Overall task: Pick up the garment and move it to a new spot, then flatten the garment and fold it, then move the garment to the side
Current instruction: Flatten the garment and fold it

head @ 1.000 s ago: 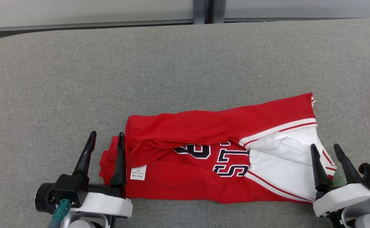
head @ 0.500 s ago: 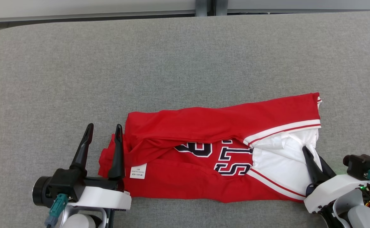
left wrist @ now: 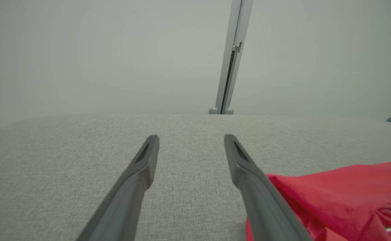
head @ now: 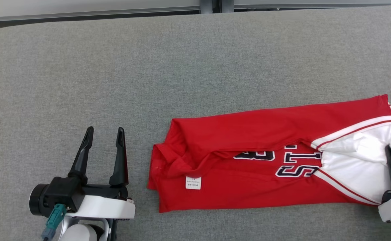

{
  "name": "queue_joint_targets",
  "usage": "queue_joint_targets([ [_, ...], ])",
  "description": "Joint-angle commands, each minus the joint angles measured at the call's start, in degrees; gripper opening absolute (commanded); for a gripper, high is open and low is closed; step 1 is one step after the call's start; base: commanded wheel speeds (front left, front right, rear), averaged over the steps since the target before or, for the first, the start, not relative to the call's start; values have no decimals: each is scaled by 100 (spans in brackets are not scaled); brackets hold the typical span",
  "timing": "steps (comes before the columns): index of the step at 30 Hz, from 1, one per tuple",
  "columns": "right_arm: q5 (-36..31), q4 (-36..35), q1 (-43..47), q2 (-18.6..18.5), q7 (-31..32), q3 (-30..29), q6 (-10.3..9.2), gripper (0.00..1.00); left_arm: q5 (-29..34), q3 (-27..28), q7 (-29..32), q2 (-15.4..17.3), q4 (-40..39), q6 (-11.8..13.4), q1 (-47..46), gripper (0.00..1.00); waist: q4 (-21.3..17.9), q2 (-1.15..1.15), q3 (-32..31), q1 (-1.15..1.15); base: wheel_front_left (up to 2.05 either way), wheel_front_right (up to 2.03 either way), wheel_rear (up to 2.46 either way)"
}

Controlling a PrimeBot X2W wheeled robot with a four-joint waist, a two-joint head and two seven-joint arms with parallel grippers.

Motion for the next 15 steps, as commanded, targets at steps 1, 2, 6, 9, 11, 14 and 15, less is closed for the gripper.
queue_joint_targets([
  [1,-92,-73,78,-38,34,-119,-15,0,57,40,-7,6,-2,-31,-46,100,-1,0,7,0,0,0,0],
  [2,-93,-131,75,-30,54,-165,-15,0,63,49,-7,-4,3,-49,-53,100,1,0,7,0,0,0,0],
  [6,-238,-506,121,-21,177,-190,-15,0,85,93,-7,-40,29,-90,-52,100,3,0,-9,0,0,0,0],
  [9,-398,-990,162,-12,257,-144,-14,0,102,139,-7,-65,34,-120,-12,100,-24,0,-46,0,0,0,0],
  [11,-501,-1422,167,-1,348,-71,-14,0,100,169,-7,-83,30,-130,33,100,-63,0,-89,0,0,0,0],
  [14,-667,-2110,151,12,559,112,-14,0,125,190,-7,-104,15,-179,49,100,-110,0,-142,0,0,0,0],
  [15,-758,-2344,126,-1,650,203,-14,0,134,195,-7,-113,18,-199,55,100,-122,0,-163,0,0,0,0],
])
